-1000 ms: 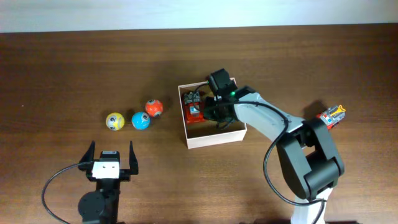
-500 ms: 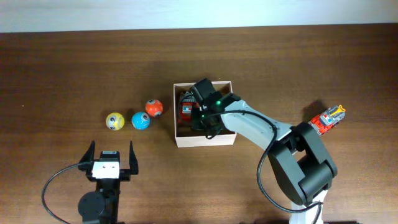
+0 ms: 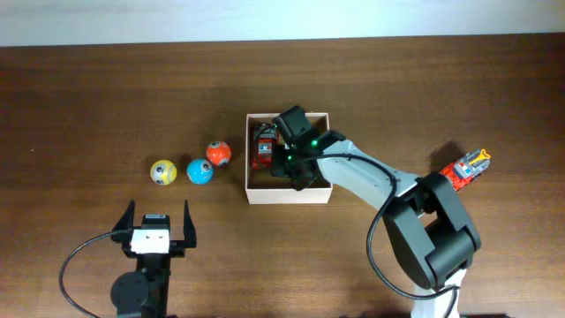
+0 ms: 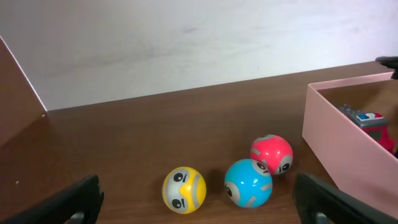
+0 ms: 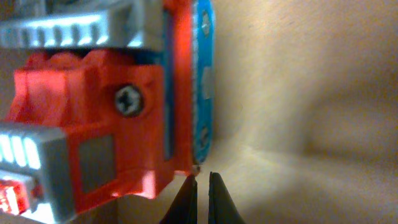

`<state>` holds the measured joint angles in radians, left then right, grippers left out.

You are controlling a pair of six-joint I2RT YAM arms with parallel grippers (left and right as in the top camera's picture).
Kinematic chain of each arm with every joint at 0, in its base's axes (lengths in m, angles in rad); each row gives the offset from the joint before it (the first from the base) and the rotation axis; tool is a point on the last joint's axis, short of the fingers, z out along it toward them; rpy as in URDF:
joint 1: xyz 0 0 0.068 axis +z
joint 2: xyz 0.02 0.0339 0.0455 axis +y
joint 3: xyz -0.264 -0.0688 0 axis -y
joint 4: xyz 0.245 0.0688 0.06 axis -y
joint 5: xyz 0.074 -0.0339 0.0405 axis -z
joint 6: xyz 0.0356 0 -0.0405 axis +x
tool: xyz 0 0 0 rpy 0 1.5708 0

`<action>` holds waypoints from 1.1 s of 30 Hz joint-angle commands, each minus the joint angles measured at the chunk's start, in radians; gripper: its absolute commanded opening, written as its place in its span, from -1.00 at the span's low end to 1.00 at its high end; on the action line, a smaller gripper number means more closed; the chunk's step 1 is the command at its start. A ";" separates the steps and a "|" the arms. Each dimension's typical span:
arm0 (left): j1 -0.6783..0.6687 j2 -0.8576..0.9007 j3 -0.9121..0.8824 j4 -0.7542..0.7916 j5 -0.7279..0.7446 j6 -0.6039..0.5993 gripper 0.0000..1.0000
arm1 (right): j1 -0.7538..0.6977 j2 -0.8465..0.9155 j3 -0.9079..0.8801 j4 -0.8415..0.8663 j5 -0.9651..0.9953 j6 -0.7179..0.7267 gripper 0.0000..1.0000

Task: Pack container
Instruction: 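Open the right gripper and adjust the truck upright in the box, then raise the right gripper and move it right to the second truck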

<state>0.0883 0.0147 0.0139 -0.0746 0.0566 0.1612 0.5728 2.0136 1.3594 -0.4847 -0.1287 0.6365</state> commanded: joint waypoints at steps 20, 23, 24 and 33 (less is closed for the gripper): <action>0.000 -0.010 -0.005 -0.002 0.011 0.013 0.98 | -0.042 -0.001 0.106 -0.018 0.089 -0.110 -0.83; 0.000 -0.010 -0.005 -0.002 0.011 0.013 0.98 | -0.043 -0.001 0.169 -0.072 0.097 -0.153 -0.67; 0.000 -0.010 -0.005 -0.002 0.011 0.013 0.99 | -0.043 -0.001 0.196 -0.096 0.101 -0.172 -0.60; 0.000 -0.010 -0.005 -0.002 0.011 0.013 0.98 | -0.072 -0.005 0.558 -0.484 0.240 -0.266 0.46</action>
<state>0.0883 0.0147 0.0139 -0.0742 0.0566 0.1612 0.5312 2.0151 1.7817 -0.8665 0.0002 0.4091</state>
